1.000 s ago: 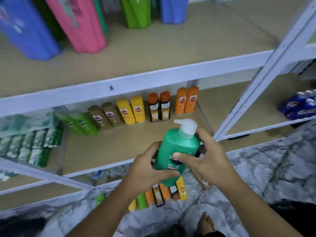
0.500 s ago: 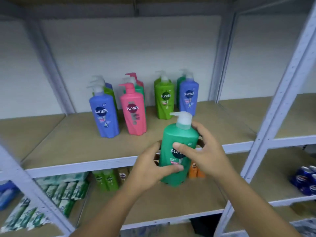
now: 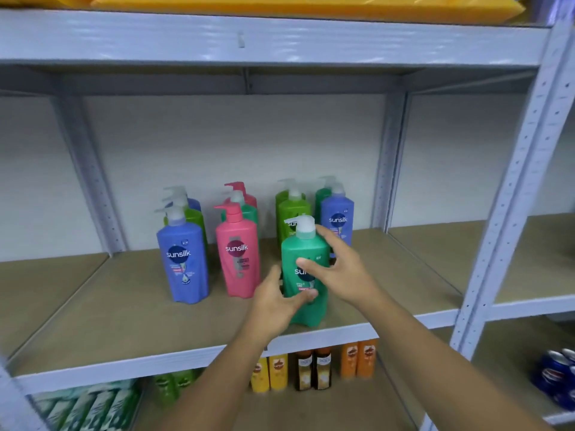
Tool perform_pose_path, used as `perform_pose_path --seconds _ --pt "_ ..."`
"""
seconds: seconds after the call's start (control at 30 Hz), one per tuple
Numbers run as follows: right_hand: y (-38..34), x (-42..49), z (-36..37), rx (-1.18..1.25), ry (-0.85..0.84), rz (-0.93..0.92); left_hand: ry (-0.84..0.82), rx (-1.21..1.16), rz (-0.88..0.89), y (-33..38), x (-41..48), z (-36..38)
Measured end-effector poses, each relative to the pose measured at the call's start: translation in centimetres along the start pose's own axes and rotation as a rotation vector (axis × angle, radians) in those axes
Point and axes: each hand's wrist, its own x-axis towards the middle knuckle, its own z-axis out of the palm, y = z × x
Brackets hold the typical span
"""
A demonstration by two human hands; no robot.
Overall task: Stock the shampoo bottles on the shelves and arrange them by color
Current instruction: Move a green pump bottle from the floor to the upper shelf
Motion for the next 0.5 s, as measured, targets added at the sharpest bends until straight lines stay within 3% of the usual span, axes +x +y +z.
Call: perform_pose_path --seconds 0.33,0.5 --pt "7.5 -3.1 1.0 0.049 -0.143 0.253 -0.112 -0.016 0.014 -3.7 1.1 -0.2" --pt "9.5 -1.2 1.0 0.042 -0.16 0.277 -0.066 0.103 0.005 -5.4 3.0 0.1"
